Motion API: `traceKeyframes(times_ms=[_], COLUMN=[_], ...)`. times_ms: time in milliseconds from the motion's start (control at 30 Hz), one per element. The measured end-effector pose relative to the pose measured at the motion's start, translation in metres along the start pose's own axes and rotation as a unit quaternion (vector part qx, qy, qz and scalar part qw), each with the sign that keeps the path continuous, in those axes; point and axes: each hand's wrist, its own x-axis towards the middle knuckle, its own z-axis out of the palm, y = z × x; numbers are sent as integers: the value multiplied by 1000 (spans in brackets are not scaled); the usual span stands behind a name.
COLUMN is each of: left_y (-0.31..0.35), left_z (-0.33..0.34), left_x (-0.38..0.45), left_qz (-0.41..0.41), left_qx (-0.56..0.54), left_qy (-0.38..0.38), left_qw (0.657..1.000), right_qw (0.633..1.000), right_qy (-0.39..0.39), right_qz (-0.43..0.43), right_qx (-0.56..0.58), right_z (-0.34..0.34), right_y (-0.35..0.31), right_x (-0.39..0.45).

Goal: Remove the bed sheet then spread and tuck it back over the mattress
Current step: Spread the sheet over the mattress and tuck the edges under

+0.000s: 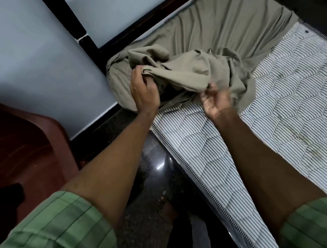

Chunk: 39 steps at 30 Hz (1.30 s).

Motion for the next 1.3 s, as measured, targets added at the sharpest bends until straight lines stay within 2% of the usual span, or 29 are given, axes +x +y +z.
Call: traceKeyframes(times_ms=[100, 133, 200, 233, 300, 367, 433, 500, 533, 567, 600, 633, 667, 700, 733, 767, 800, 833, 867, 900, 933, 967, 1000, 1033, 1100, 1167, 1200, 1233, 1300], left_y=[17, 22, 13, 4, -9, -11, -24, -46, -63, -73, -67, -45, -29, -21, -15, -13, -15, -13, -15, -14, -15, -15, -10, -6, 3, 7, 6, 2, -9], left_z=[-1, -1, 3, 5, 4, -4, -11, -17, -15, -10, -8, -10, -8, -6, -2, 2, 7, 12, 16, 21, 26, 30, 37, 44, 63, 85, 99, 114, 141], left_x=[2, 1, 7, 12, 21, 24, 28, 36, 41, 41, 34, 23, 12, -1, -11, -19, -26, -32, -37, -44, -49, -53, -55, -54, -51, -51, -53, -56, -63], left_qz=[-98, -123, -201, -244, -325, -390, -411, -435, -438, -436, -414, -371, -305, -228, -154, -100, -57, -32, -28, -33, -34, -26, 4, 46, 131, 151, 123, 63, -137], left_qx=[-70, -93, -165, -210, -292, -309, -348, -338, -332, -287, -233, -157, -53, 55, 152, 249, 337, 425, 499, 556, 598, 630, 647, 645, 581, 478, 436, 386, 253], left_qy=[31, 41, 55, 50, 29, 49, 103, 147, 148, 140, 101, 53, -14, -72, -139, -212, -288, -359, -413, -452, -468, -466, -453, -434, -405, -411, -417, -418, -404], left_qw=[992, 987, 964, 945, 899, 866, 837, 822, 822, 842, 874, 914, 951, 969, 966, 940, 895, 830, 761, 697, 649, 620, 613, 627, 694, 761, 788, 820, 869], right_qw=[979, 972, 963, 962, 960, 948, 966, 986, 987, 984, 977, 958, 905, 822, 726, 660, 600, 527, 434, 356, 329, 325, 342, 379, 449, 507, 529, 530, 502], right_qy=[85, 94, 56, 39, 52, 66, 60, 55, 66, 76, 75, 89, 119, 128, 134, 123, 79, 23, -40, -82, -95, -92, -68, -27, 70, 101, 78, 40, -54], right_qz=[-26, -10, 36, 33, -59, -113, -98, -112, -131, -153, -186, -231, -293, -343, -366, -342, -324, -275, -196, -89, 8, 61, 46, -14, -179, -331, -375, -398, -381], right_qx=[-185, -213, -262, -269, -269, -289, -233, -114, -60, -43, -69, -145, -283, -435, -567, -658, -727, -804, -878, -926, -940, -939, -936, -925, -873, -789, -758, -748, -774], right_z=[-11, -15, -15, -13, -12, -22, -36, -33, -34, -34, -34, -33, -39, -46, -56, -61, -75, -89, -107, -123, -144, -157, -167, -166, -155, -134, -124, -114, -97], right_y=[26, 30, 37, 38, 39, 34, 18, -16, -32, -49, -64, -77, -87, -94, -98, -96, -90, -88, -82, -82, -79, -77, -78, -82, -95, -113, -121, -130, -139], right_x=[10, 13, 11, 8, 23, 55, 84, 64, 60, 57, 55, 49, 46, 44, 39, 22, 14, 7, 2, -6, -4, -7, -5, -9, -8, 0, 9, 19, 44])
